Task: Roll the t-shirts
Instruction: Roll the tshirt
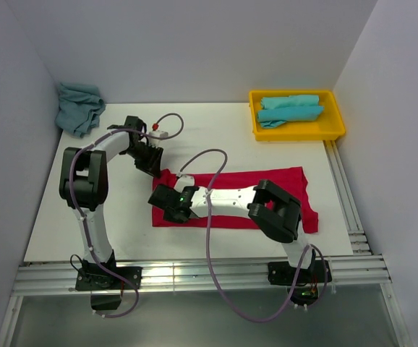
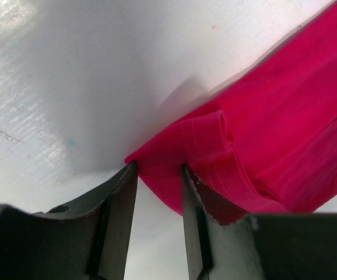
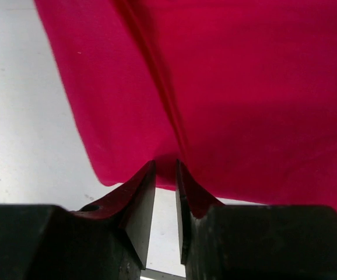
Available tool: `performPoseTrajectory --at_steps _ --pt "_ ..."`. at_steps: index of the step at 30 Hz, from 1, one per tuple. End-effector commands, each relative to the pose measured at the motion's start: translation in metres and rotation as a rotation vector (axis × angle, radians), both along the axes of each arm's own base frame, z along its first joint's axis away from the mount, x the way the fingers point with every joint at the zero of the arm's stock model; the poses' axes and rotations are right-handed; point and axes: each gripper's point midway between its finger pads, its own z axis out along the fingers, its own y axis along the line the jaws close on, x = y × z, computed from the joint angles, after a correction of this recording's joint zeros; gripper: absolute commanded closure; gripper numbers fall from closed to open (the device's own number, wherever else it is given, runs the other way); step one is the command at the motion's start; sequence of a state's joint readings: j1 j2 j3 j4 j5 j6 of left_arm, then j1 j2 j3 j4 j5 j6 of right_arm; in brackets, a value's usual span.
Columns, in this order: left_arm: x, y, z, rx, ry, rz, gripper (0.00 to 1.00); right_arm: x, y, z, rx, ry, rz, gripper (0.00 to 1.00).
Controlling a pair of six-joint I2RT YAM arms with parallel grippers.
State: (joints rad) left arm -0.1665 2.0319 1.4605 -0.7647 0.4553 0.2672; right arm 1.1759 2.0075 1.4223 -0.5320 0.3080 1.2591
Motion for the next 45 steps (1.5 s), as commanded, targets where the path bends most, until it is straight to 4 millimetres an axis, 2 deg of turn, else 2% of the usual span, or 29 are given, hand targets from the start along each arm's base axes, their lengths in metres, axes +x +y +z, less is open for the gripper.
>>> performPoseTrajectory --at_steps 1,6,10,15,17,20,26,31,34,35,37,38,39,45 --pt "0.007 -0.006 -0.002 -0.004 -0.024 -0.01 0.59 -0.005 0.004 -0.006 0.006 0.011 0.02 0.74" --pt "0.011 -0.008 -0.003 0.019 -0.042 0.005 0.59 -0.026 0.014 -0.013 0.005 0.044 0.072 0.82" --pt "0.014 -0.009 -0.003 0.032 -0.058 0.015 0.57 -0.037 0.02 -0.01 0.012 0.048 0.094 0.9" --pt "0.015 -0.009 0.0 0.035 -0.065 0.018 0.56 -0.041 0.009 -0.011 -0.019 0.051 0.079 0.91" --pt "0.015 -0.009 0.003 0.033 -0.071 0.016 0.56 -0.039 0.004 -0.005 -0.024 0.037 0.063 0.9" --pt "0.016 -0.011 0.015 0.019 -0.09 0.008 0.54 -0.036 -0.001 0.002 -0.028 0.018 0.055 0.86" --pt "0.018 -0.015 0.059 -0.029 -0.157 0.003 0.47 -0.029 0.001 0.029 -0.022 -0.03 0.054 0.83" --pt "0.02 -0.001 0.087 -0.057 -0.187 0.05 0.44 -0.024 0.009 0.053 0.006 -0.073 0.059 0.8" --pt "0.016 0.007 0.085 -0.078 -0.17 0.063 0.4 -0.018 0.013 0.063 0.002 -0.104 0.064 0.73" --pt "0.014 0.01 0.082 -0.078 -0.157 0.069 0.39 -0.017 0.013 0.06 -0.016 -0.106 0.07 0.71" --pt "0.011 0.007 0.073 -0.102 -0.119 0.066 0.35 -0.008 0.021 0.068 -0.013 -0.13 0.078 0.64" --pt "0.008 0.007 0.07 -0.112 -0.094 0.072 0.34 -0.007 0.023 0.062 -0.034 -0.127 0.083 0.63" --pt "0.007 0.006 0.063 -0.135 -0.063 0.071 0.32 -0.001 0.03 0.068 -0.019 -0.137 0.08 0.6" --pt "0.004 0.002 0.033 -0.176 0.03 0.1 0.29 0.017 0.049 0.061 -0.041 -0.145 0.111 0.51"
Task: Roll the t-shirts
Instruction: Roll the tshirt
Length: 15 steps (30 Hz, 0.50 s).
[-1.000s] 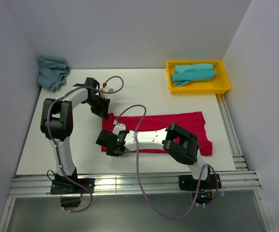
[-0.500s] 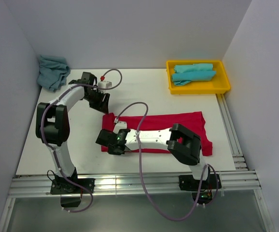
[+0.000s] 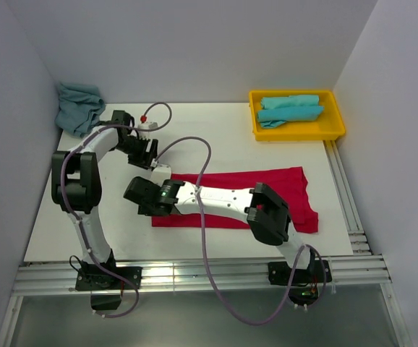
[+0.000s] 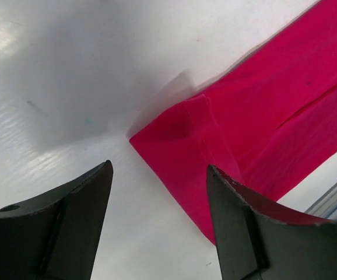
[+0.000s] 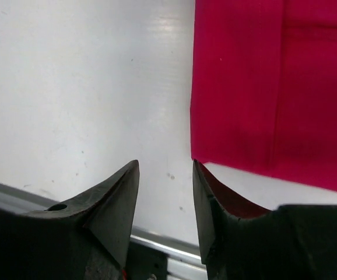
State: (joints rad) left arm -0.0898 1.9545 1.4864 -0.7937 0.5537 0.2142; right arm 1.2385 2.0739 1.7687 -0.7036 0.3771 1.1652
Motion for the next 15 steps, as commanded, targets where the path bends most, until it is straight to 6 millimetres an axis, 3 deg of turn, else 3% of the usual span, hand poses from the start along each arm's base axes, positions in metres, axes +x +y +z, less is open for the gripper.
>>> performPoseTrajectory --at_steps 1,5,15 --pt "-0.009 -0.013 -0.014 -0.089 0.086 0.002 0.29 0.017 -0.004 -0.014 -0.08 -0.028 0.002 0.5" --pt "-0.02 -0.019 -0.039 -0.131 0.176 0.006 0.27 0.022 -0.003 -0.023 -0.114 -0.02 0.001 0.49" --pt "-0.03 -0.022 -0.054 -0.154 0.225 0.019 0.3 0.013 0.002 -0.051 -0.135 0.028 0.028 0.45"
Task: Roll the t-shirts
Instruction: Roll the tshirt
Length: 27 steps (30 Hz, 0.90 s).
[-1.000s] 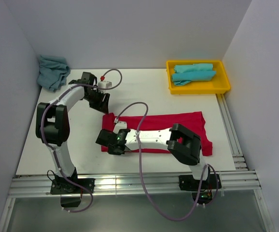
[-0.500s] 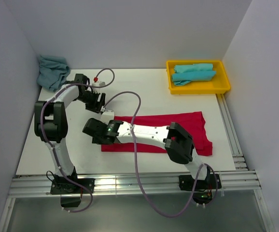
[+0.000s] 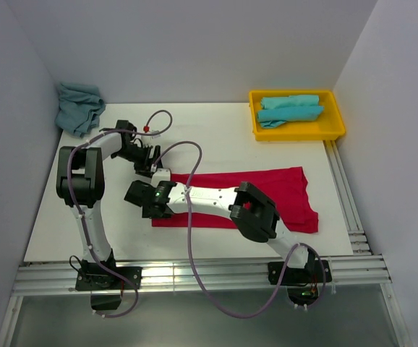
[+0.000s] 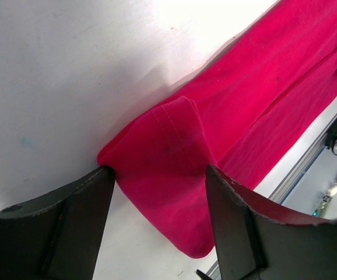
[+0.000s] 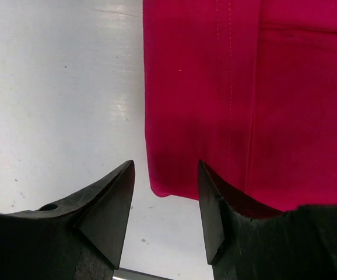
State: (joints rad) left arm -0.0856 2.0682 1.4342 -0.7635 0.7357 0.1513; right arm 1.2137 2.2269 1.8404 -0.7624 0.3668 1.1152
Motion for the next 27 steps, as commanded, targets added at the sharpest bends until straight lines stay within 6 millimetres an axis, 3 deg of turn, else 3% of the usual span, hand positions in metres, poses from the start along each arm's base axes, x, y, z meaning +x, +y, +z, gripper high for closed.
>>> performPoseTrajectory --at_steps 1,9,13,16,23,25,27 --pt "-0.008 0.003 -0.019 0.021 0.039 0.005 0.3 0.002 0.01 0.004 0.017 -0.01 0.009 0.45" --pt "-0.003 0.004 -0.019 0.036 0.027 0.01 0.44 -0.009 0.01 -0.016 -0.039 0.037 0.013 0.44" --pt "-0.003 0.004 -0.017 0.037 0.02 0.009 0.51 -0.016 -0.003 -0.027 -0.104 0.061 -0.012 0.43" --pt "-0.003 0.004 -0.017 0.041 0.016 0.005 0.63 -0.023 -0.011 -0.031 -0.141 0.069 -0.021 0.44" --pt "0.002 -0.002 -0.012 0.08 -0.028 -0.012 1.0 -0.036 -0.017 -0.038 -0.172 0.092 -0.015 0.65" --pt "0.006 -0.003 -0.008 0.097 -0.049 -0.006 1.0 -0.038 -0.015 -0.038 -0.146 0.098 -0.006 0.71" --pt "0.013 0.003 -0.007 0.14 -0.077 0.012 1.0 -0.036 -0.013 -0.03 -0.111 0.089 -0.009 0.83"
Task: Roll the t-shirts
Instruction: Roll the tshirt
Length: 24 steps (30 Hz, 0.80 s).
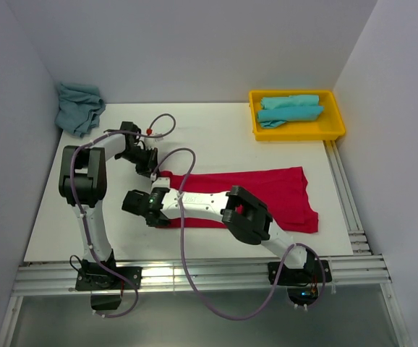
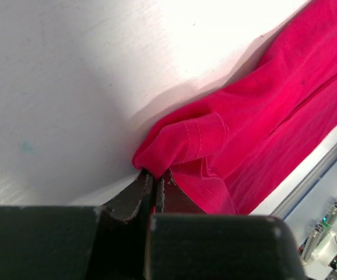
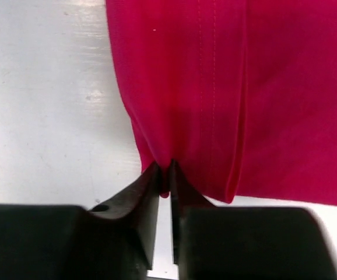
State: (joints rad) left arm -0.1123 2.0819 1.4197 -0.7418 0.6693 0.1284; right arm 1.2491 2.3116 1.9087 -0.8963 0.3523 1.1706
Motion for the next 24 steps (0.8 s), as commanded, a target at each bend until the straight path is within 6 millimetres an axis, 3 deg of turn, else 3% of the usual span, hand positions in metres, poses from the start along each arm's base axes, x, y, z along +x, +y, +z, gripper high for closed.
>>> performPoseTrajectory --at_steps 1,3,8,16,21,24 --pt "0.02 0.007 0.012 0.095 -0.115 0.014 1.0 -0.01 -0.002 -0.002 0.024 0.011 0.002 0.86" --pt "0.026 0.013 0.016 0.139 -0.147 0.022 1.0 -0.008 0.005 0.014 0.091 -0.002 0.012 0.95" --pt "0.047 0.035 0.035 0.267 -0.263 0.06 1.0 0.0 0.028 0.033 0.279 -0.014 0.047 0.97" --pt "0.061 0.058 0.055 0.405 -0.349 0.06 1.0 0.005 0.073 0.069 0.51 -0.019 0.091 0.99" --pt "0.066 0.067 0.061 0.477 -0.369 0.045 1.0 0.007 0.08 0.085 0.657 -0.014 0.054 1.0" --pt "0.067 0.068 0.061 0.538 -0.386 0.03 1.0 0.007 0.07 0.075 0.704 0.001 0.003 1.0"
